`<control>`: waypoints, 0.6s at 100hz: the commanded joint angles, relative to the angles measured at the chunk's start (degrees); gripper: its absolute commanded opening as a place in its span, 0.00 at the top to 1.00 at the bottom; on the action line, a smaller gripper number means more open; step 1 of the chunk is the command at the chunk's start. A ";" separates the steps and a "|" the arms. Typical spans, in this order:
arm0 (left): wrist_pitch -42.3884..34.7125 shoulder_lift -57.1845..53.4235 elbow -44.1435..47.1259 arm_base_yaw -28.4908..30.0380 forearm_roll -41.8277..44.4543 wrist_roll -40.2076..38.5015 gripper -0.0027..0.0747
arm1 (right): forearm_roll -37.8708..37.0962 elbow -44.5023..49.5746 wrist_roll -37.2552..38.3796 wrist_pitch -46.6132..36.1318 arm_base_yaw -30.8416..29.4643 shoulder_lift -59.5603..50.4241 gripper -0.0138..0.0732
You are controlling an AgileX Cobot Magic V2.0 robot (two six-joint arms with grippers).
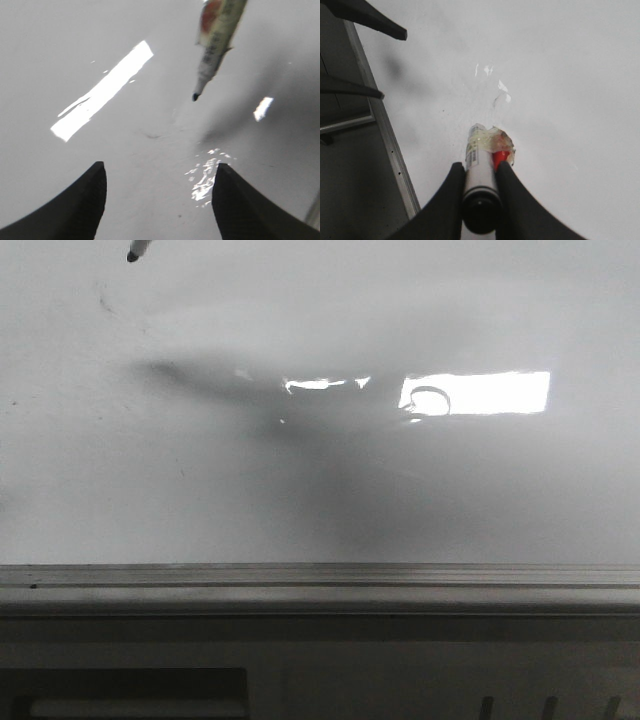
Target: Write number 3 on whiteboard
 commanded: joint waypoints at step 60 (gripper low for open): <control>-4.70 0.07 -1.96 7.88 -7.05 -1.34 0.41 | -0.90 -2.89 0.20 -4.25 -8.32 3.88 0.92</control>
